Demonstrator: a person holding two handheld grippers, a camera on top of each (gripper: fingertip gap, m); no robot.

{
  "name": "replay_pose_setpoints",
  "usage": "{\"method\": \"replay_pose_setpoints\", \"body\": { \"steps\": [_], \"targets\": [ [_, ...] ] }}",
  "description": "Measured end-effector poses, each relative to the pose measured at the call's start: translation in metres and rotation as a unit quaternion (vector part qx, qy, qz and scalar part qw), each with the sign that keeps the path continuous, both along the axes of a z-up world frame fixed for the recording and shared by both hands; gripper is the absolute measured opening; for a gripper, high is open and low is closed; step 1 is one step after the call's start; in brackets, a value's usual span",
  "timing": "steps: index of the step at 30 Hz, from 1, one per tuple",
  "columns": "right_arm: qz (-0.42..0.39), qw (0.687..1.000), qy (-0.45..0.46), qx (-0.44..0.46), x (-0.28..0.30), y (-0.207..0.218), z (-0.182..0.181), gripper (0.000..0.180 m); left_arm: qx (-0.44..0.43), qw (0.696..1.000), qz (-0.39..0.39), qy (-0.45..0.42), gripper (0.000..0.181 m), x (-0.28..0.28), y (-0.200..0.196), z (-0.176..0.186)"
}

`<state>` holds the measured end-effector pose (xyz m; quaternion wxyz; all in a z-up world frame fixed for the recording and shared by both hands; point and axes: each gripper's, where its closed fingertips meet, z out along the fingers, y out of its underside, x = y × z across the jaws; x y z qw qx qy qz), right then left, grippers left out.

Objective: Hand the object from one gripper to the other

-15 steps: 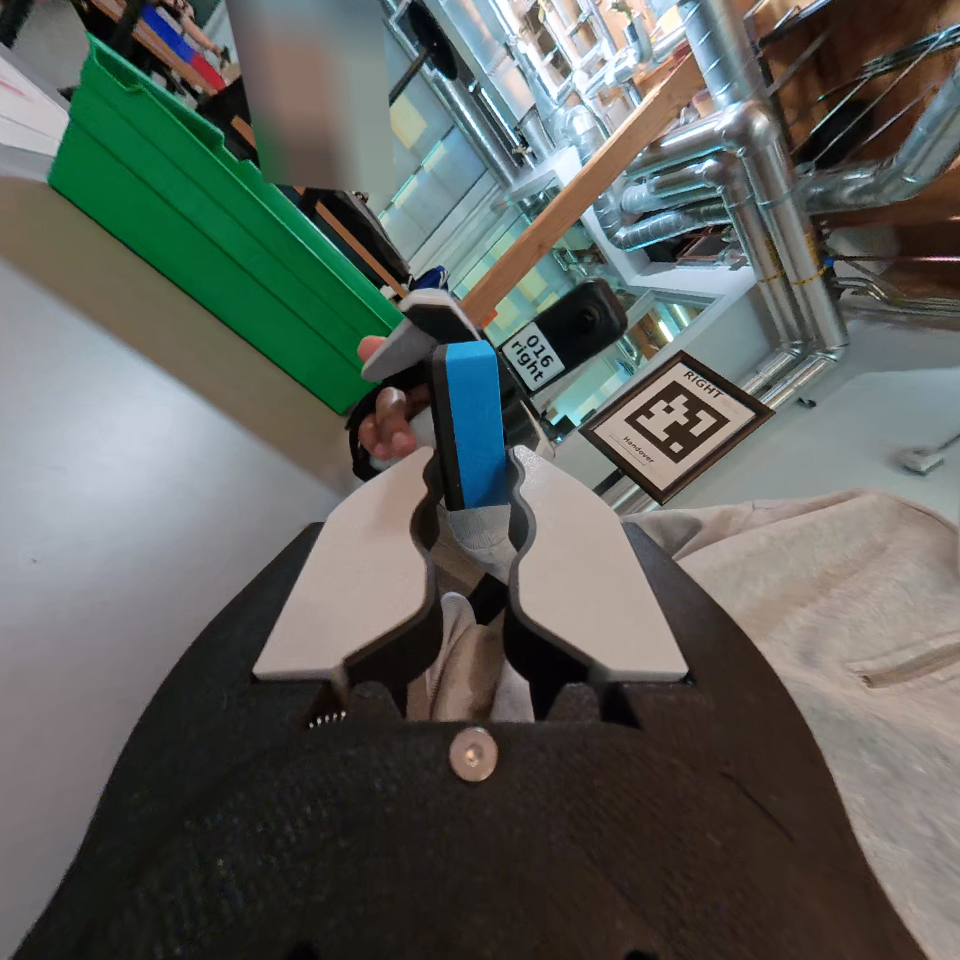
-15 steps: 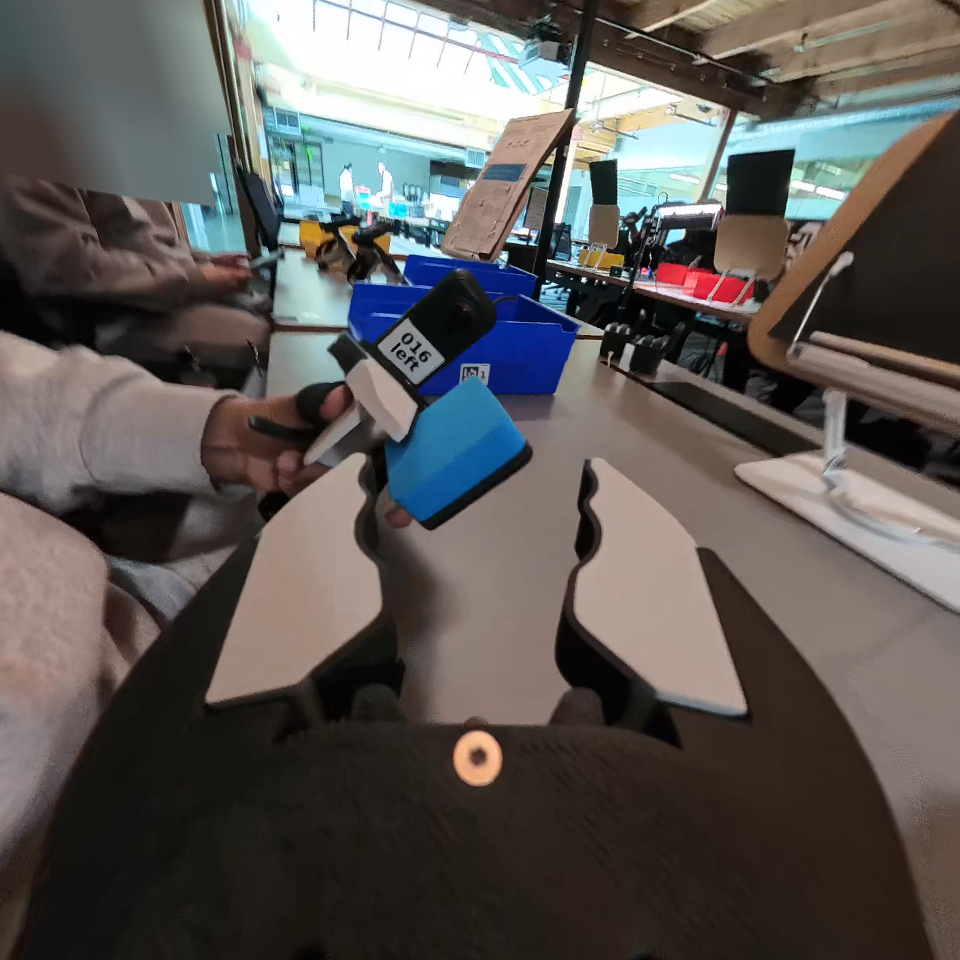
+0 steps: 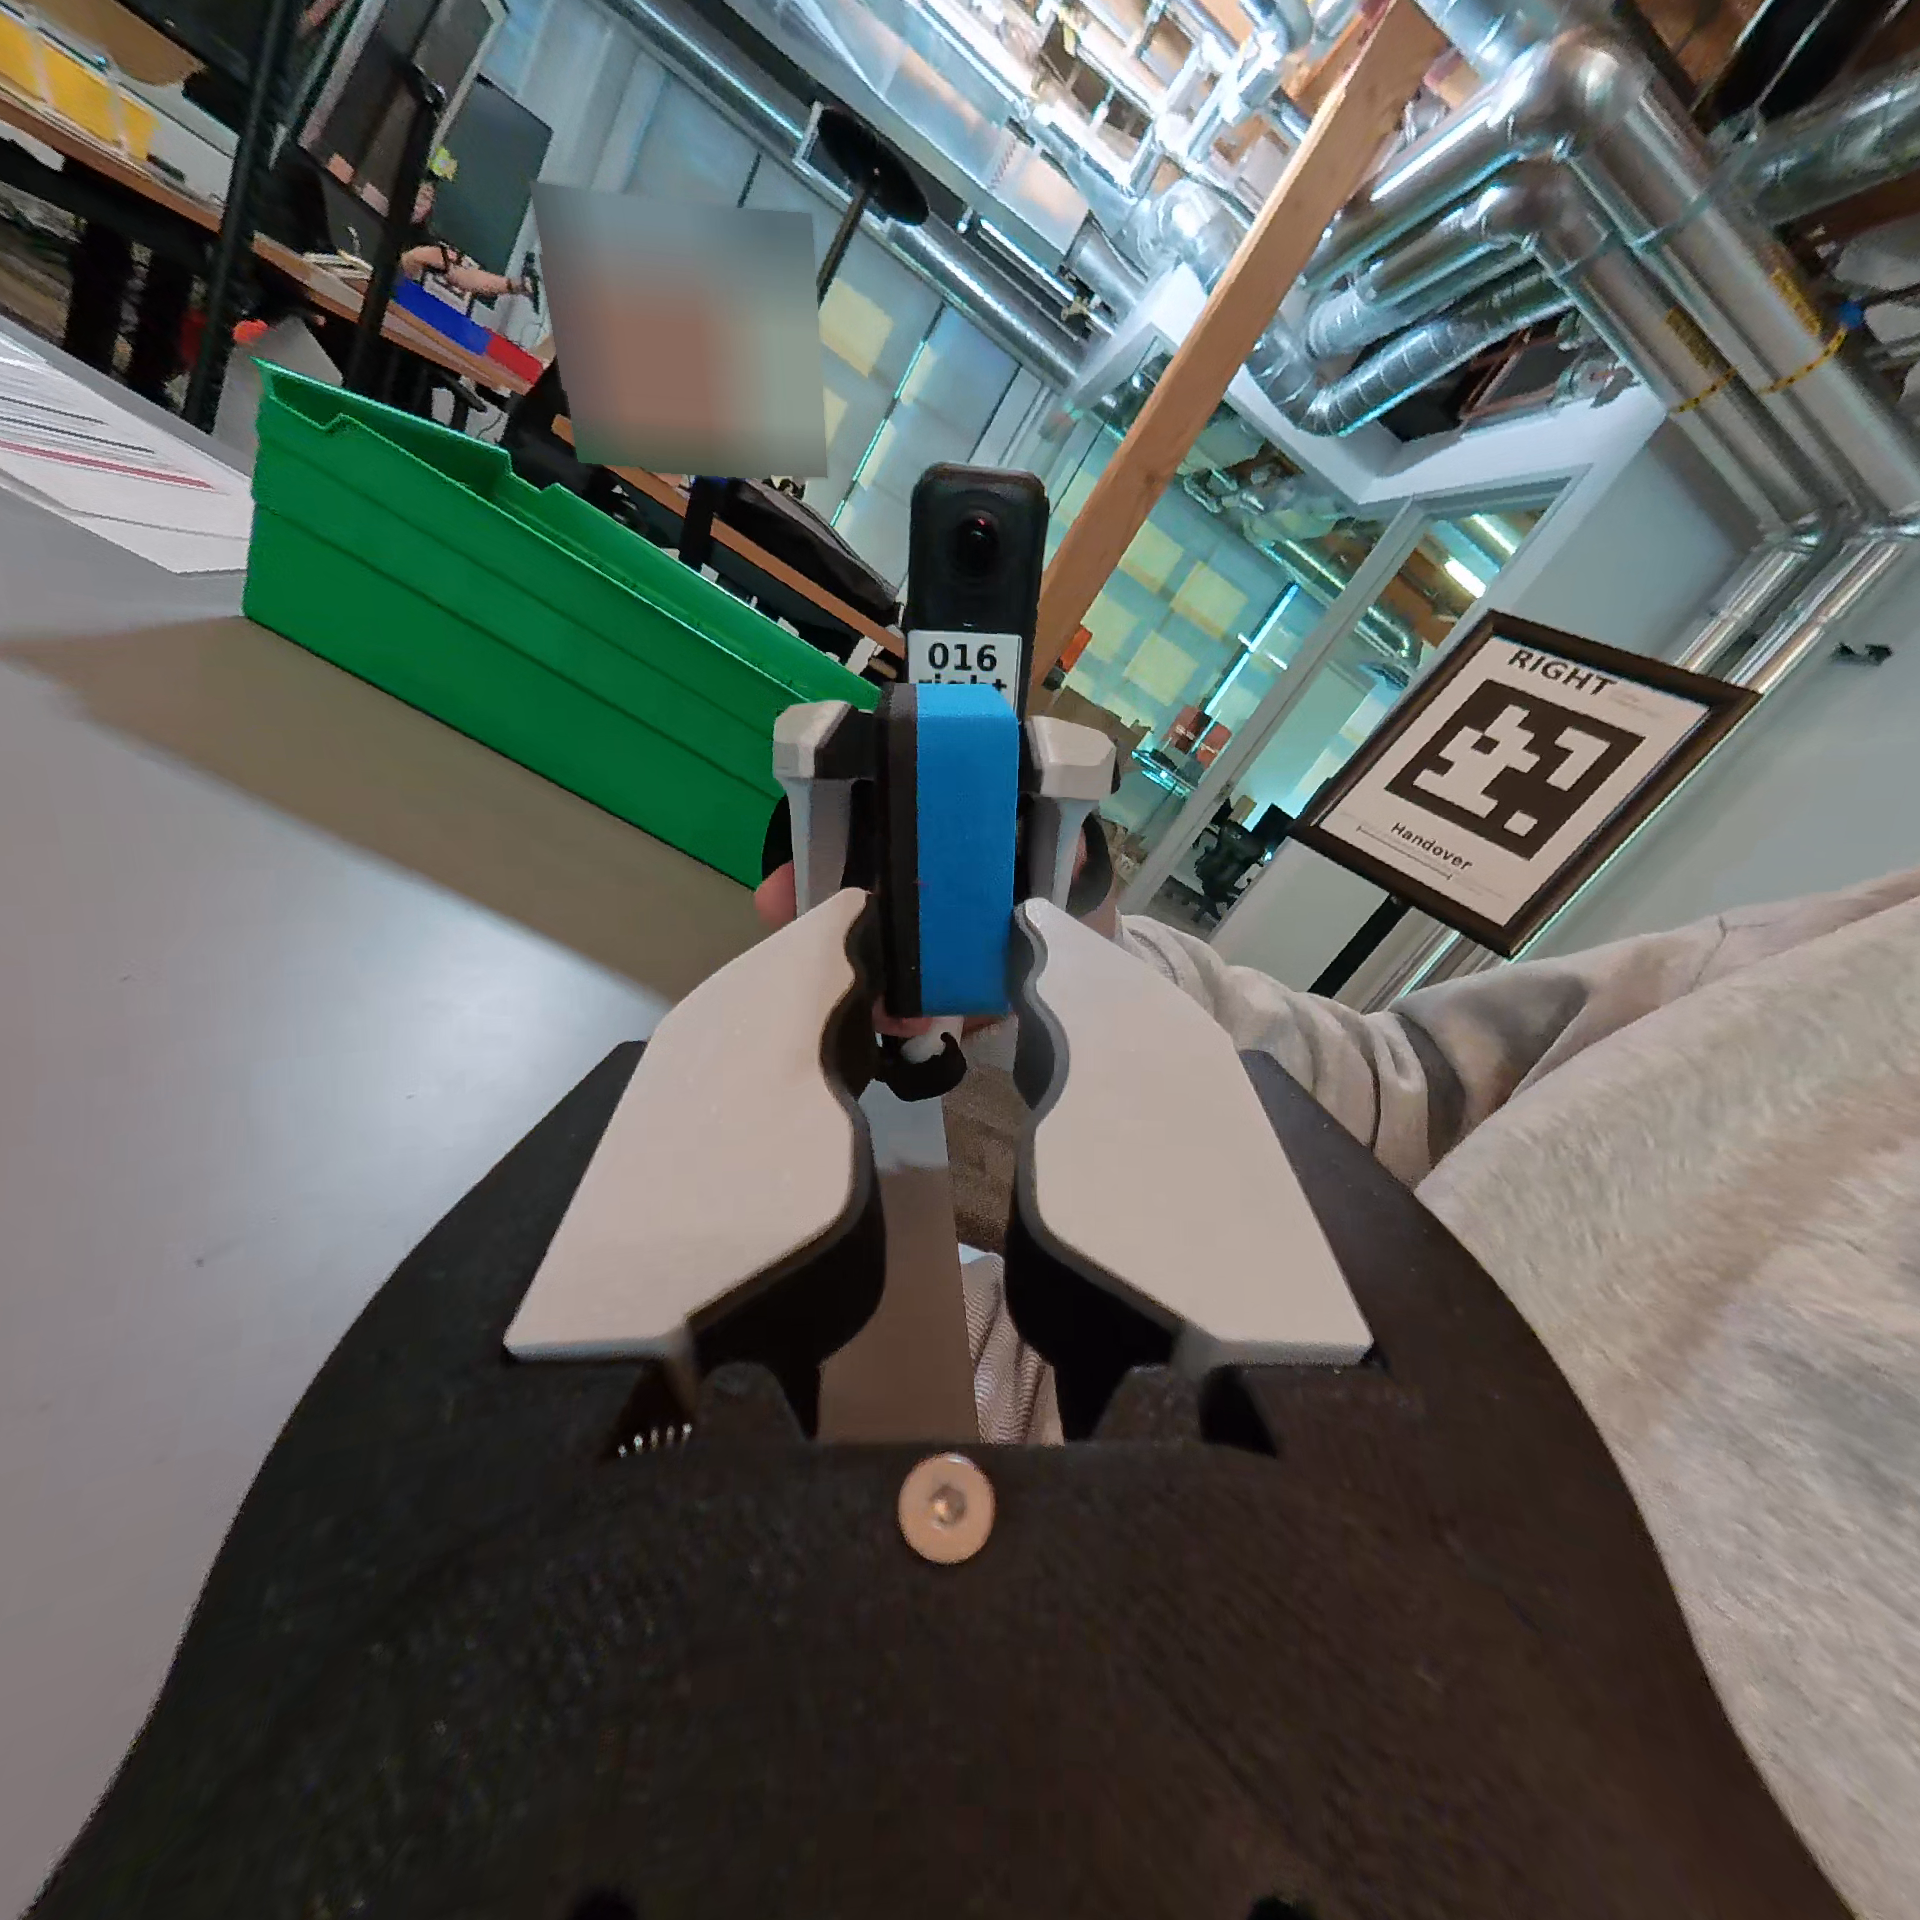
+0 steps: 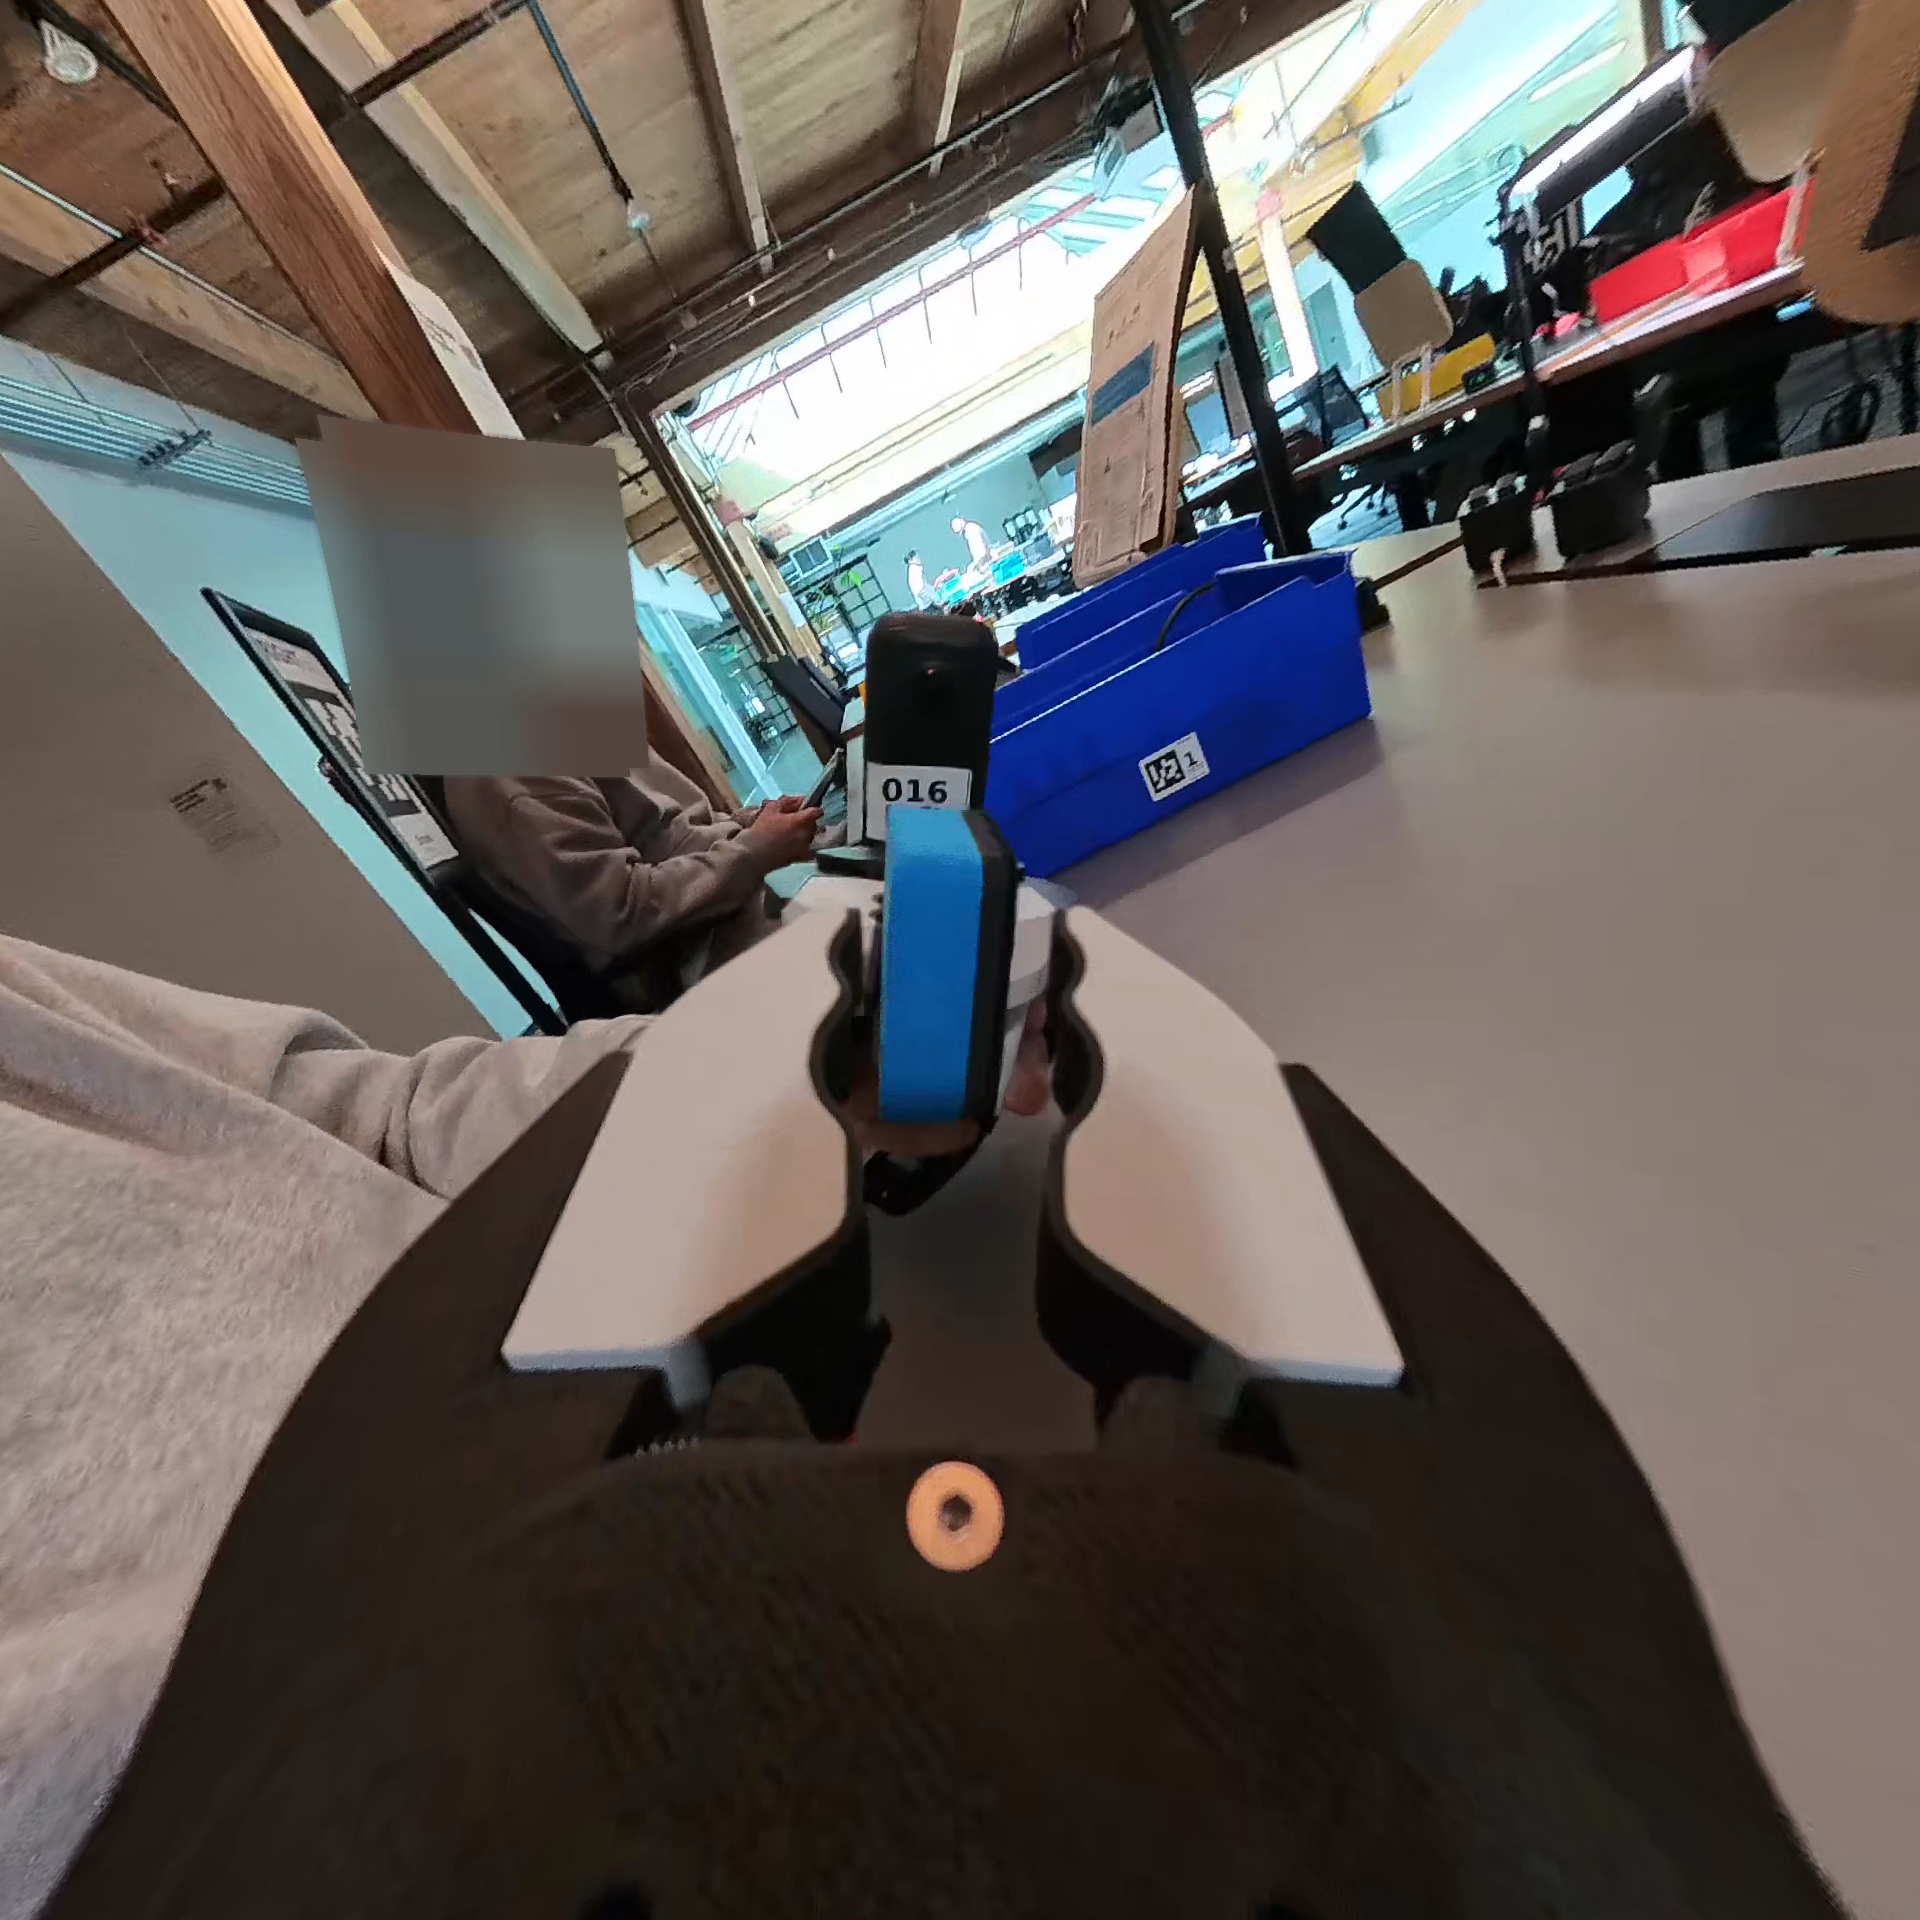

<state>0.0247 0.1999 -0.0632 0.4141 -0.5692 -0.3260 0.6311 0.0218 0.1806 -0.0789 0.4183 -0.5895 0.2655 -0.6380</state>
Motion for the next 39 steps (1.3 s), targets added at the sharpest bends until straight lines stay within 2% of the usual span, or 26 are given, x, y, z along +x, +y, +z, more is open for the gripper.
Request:
{"method": "replay_pose_setpoints", "body": {
  "steps": [2, 11, 14, 16, 19, 21, 25, 29, 30, 34, 36, 37, 39],
  "targets": [
    [0.015, 1.000, -0.004, -0.006, -0.003, -0.004, -0.002, 0.023, 0.003, 1.000, -0.005, 0.008, 0.022, 0.003, -0.002, -0.002],
    [0.015, 1.000, -0.012, -0.005, -0.002, -0.004, -0.001, 0.022, -0.001, 1.000, -0.005, 0.002, 0.025, 0.004, -0.002, -0.002],
    [0.013, 0.999, 0.006, -0.033, 0.002, -0.001, 0.002, 0.022, 0.012, 0.999, 0.022, -0.023, 0.062, -0.001, 0.003, 0.008],
    [0.024, 0.996, 0.025, -0.077, 0.007, 0.003, 0.004, 0.022, 0.082, 0.993, 0.086, -0.002, 0.082, -0.008, 0.009, 0.014],
    [0.058, 0.984, 0.032, -0.168, 0.012, 0.007, -0.001, 0.022, 0.205, 0.964, 0.143, 0.092, 0.083, -0.011, 0.008, 0.012],
    [0.091, 0.968, 0.014, -0.234, 0.011, 0.004, -0.011, 0.022, 0.253, 0.943, 0.157, 0.146, 0.084, -0.008, 0.008, 0.004],
    [0.121, 0.946, -0.033, -0.298, 0.002, -0.006, -0.032, 0.022, 0.281, 0.931, 0.132, 0.191, 0.081, 0.006, 0.001, -0.013],
    [0.140, 0.937, -0.032, -0.320, -0.002, -0.012, -0.032, 0.022, 0.308, 0.914, 0.114, 0.237, 0.060, 0.015, -0.005, -0.027],
    [0.138, 0.937, -0.030, -0.320, -0.002, -0.012, -0.032, 0.022, 0.314, 0.910, 0.118, 0.243, 0.060, 0.015, -0.004, -0.028],
    [0.126, 0.949, -0.007, -0.290, -0.002, -0.007, -0.026, 0.029, 0.299, 0.918, 0.122, 0.232, 0.058, 0.016, -0.003, -0.022],
    [0.087, 0.961, 0.013, -0.261, 0.000, 0.004, -0.023, 0.051, 0.276, 0.928, 0.123, 0.219, 0.058, 0.015, -0.001, -0.020],
    [0.061, 0.968, 0.026, -0.240, 0.003, 0.011, -0.020, 0.054, 0.257, 0.936, 0.118, 0.210, 0.058, 0.014, -0.001, -0.020],
    [0.030, 0.979, 0.038, -0.197, 0.011, 0.018, -0.011, 0.046, 0.199, 0.958, 0.096, 0.184, 0.059, 0.012, -0.001, -0.019]
  ]
}}
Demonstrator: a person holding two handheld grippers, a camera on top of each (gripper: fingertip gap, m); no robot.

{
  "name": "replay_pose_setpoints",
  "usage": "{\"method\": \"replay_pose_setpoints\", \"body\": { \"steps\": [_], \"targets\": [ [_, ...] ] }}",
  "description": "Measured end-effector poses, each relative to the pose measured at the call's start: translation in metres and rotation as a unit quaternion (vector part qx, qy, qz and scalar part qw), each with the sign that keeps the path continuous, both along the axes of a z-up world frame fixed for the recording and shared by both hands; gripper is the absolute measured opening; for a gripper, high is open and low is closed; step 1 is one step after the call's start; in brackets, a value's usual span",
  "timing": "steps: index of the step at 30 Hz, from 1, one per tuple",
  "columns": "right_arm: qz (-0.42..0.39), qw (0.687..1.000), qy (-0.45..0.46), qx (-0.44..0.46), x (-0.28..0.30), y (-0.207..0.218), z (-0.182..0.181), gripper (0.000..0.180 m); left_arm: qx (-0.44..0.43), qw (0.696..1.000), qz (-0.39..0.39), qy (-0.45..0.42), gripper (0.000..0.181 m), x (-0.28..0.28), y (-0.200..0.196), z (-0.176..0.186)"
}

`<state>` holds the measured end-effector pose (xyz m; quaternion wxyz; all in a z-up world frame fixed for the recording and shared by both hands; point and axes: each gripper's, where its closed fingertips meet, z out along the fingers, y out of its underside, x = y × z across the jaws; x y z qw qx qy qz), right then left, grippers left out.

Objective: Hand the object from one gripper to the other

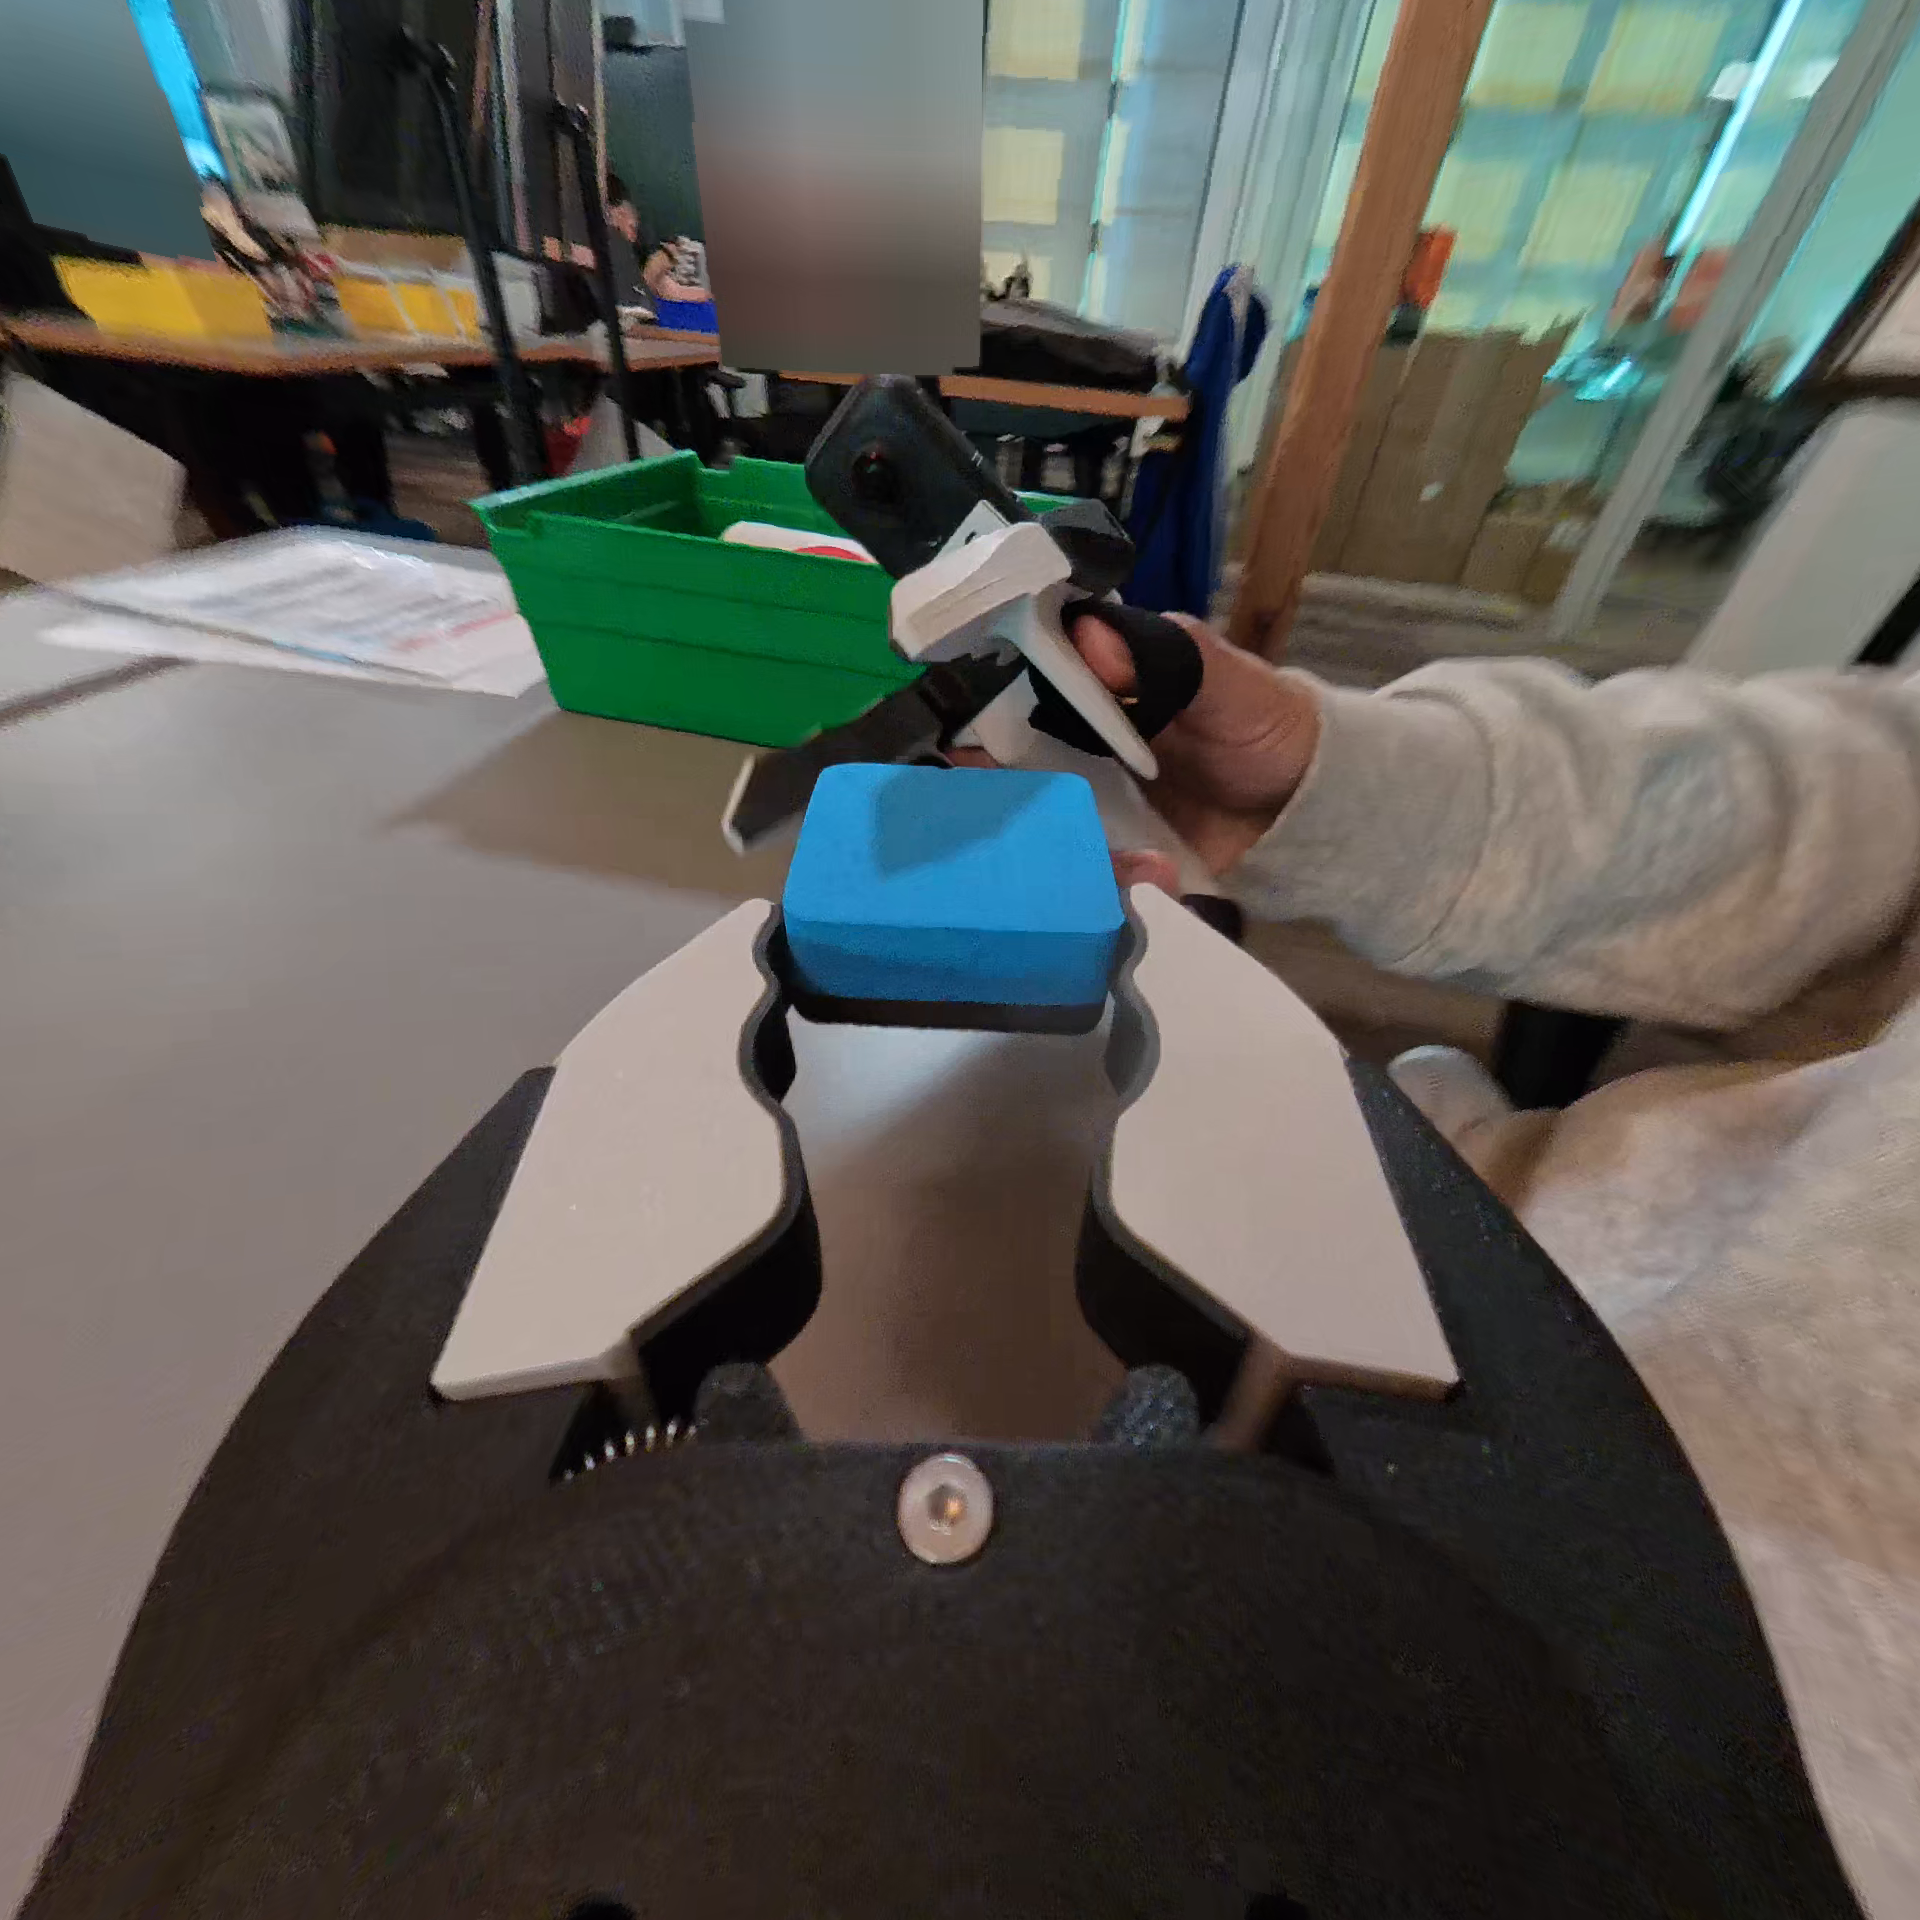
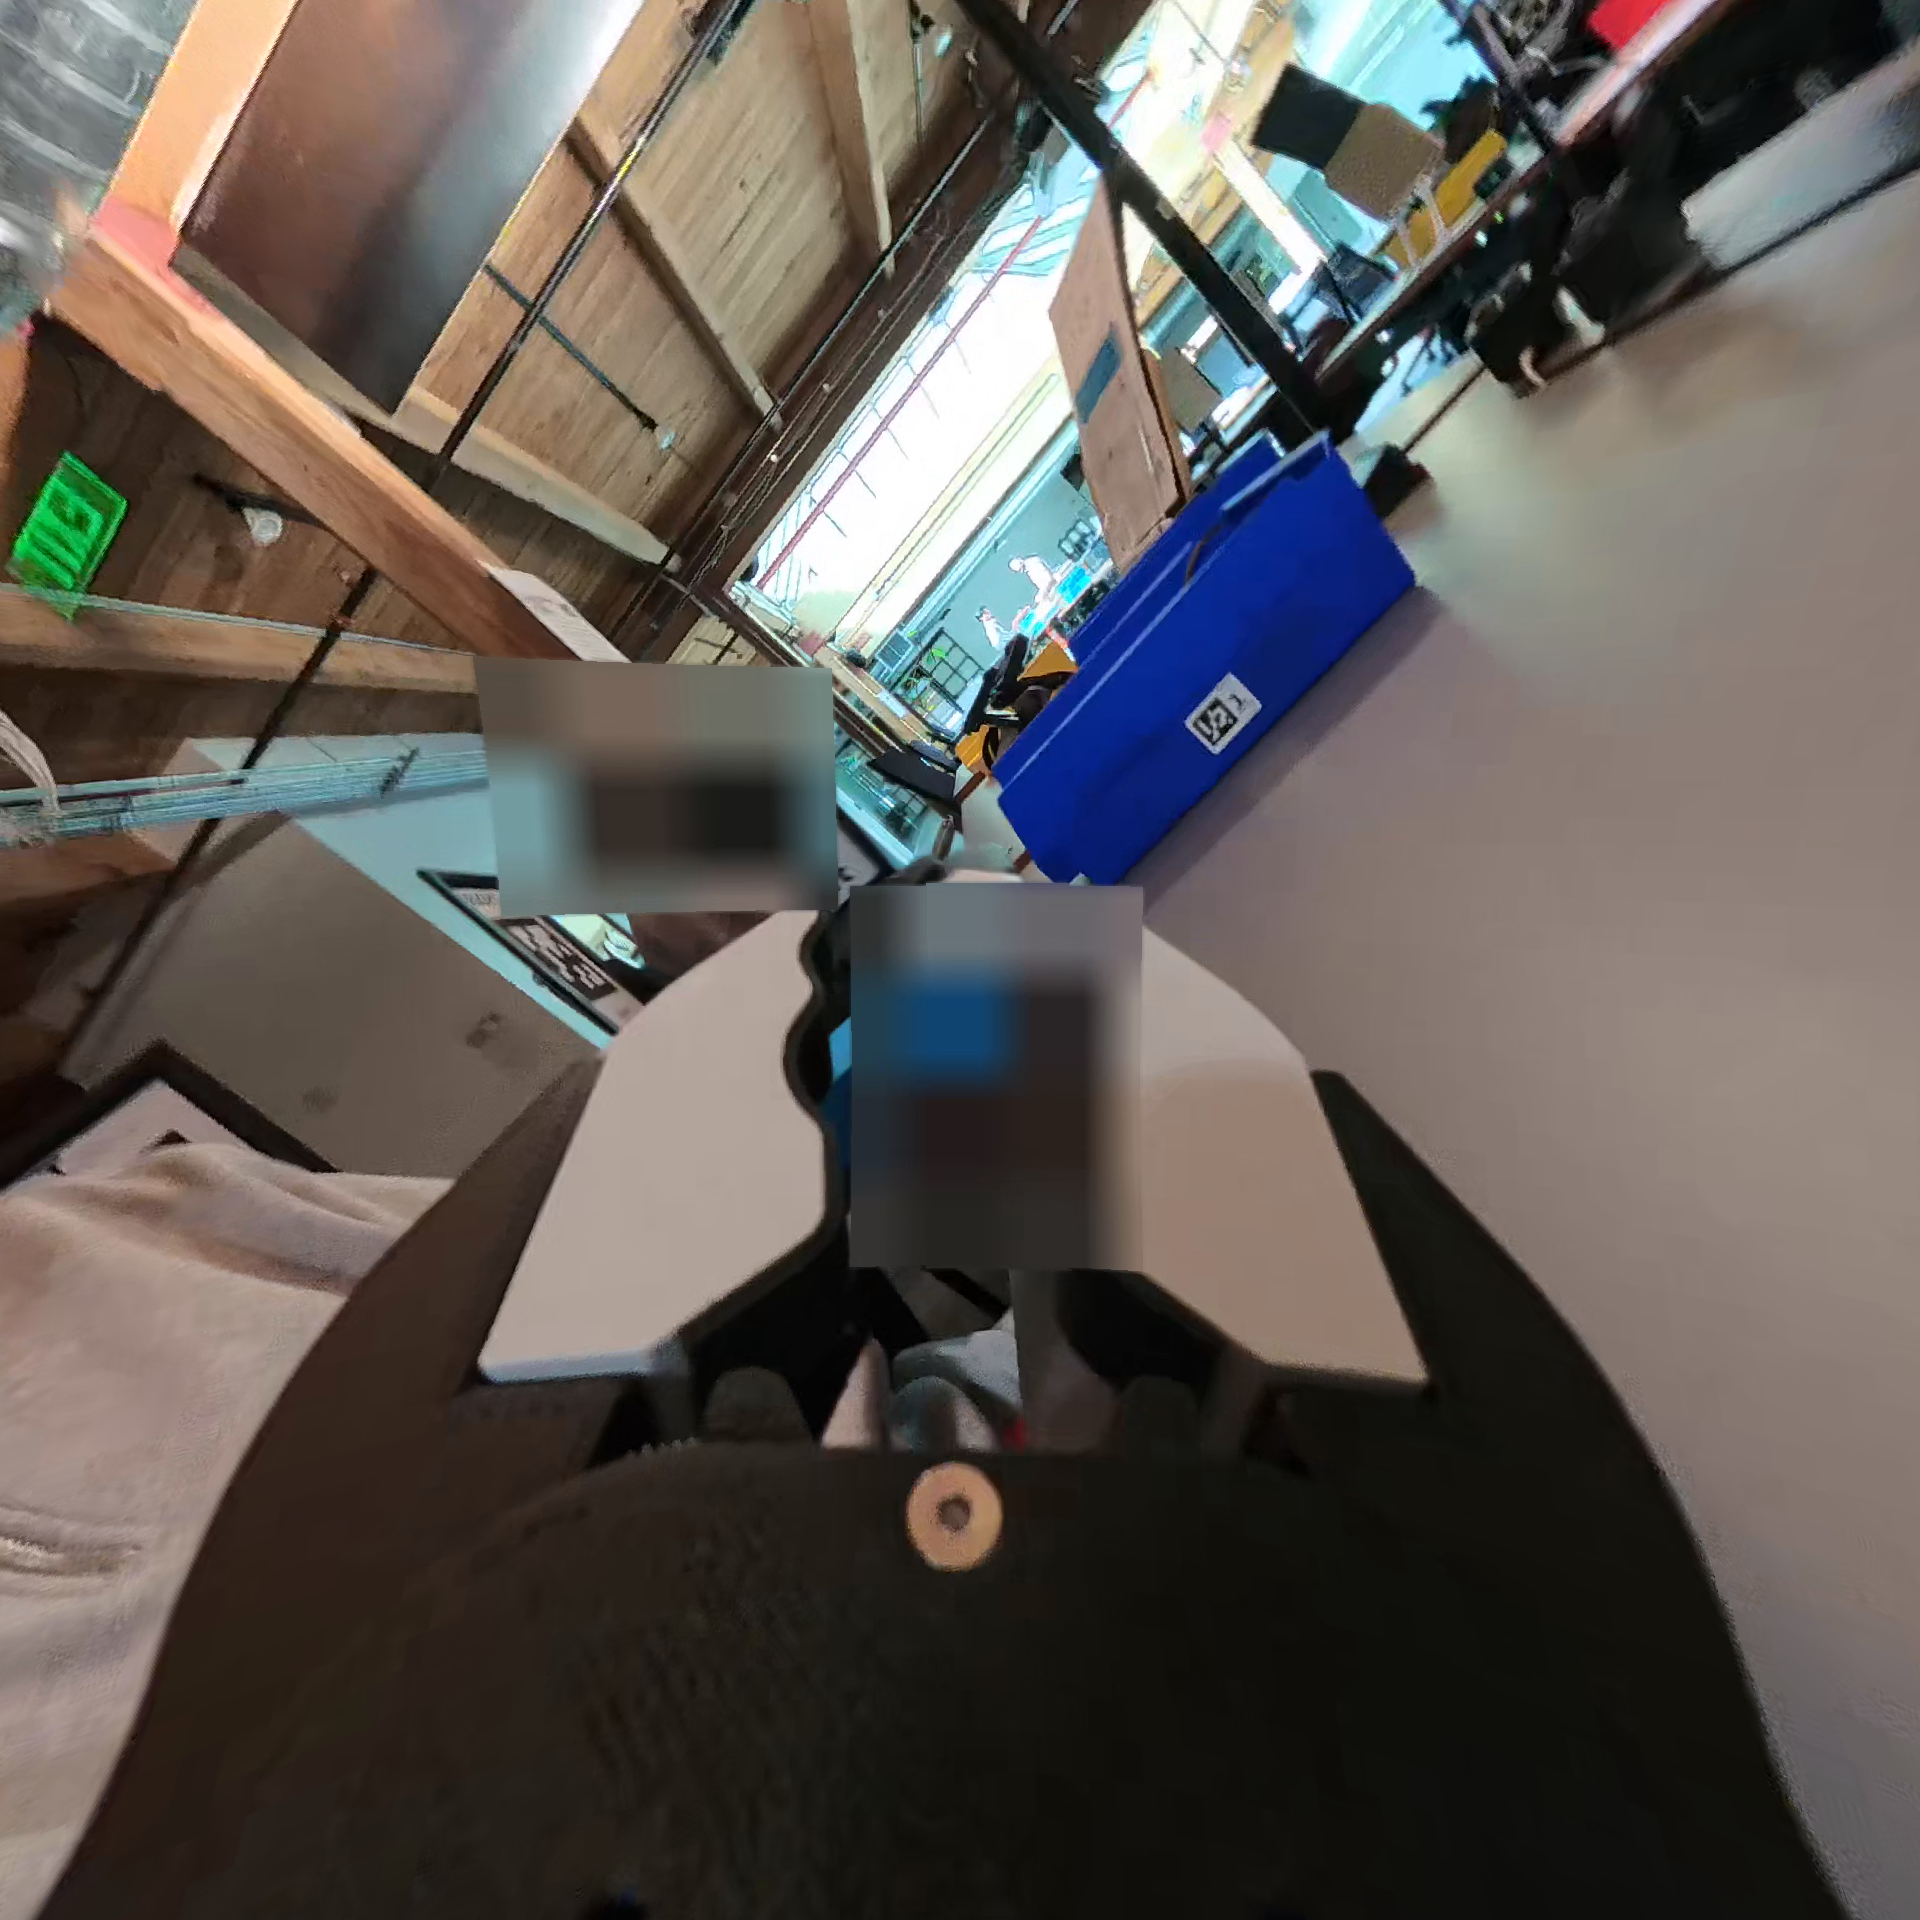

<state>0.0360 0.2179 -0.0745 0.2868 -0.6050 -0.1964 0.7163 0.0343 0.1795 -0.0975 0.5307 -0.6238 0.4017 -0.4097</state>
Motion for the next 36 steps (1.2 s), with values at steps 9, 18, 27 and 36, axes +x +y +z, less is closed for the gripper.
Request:
{"method": "replay_pose_setpoints", "body": {
  "steps": [9, 18, 27, 36],
  "targets": [
    [-0.082, 0.896, -0.014, 0.435, 0.000, -0.035, 0.038, 0.065, -0.320, 0.911, -0.154, -0.211, 0.060, -0.015, -0.008, 0.023],
    [-0.026, 0.824, -0.120, 0.554, -0.021, -0.054, 0.004, 0.028, -0.395, 0.873, -0.211, -0.194, 0.060, -0.001, -0.022, 0.013],
    [-0.064, 0.929, -0.073, 0.359, -0.006, -0.031, 0.026, 0.026, -0.277, 0.915, -0.152, -0.249, 0.096, -0.010, -0.007, 0.030],
    [-0.022, 0.982, -0.013, 0.188, -0.010, -0.028, 0.027, 0.026, -0.131, 0.966, -0.088, -0.207, 0.054, -0.007, -0.006, 0.033]
  ]
}}
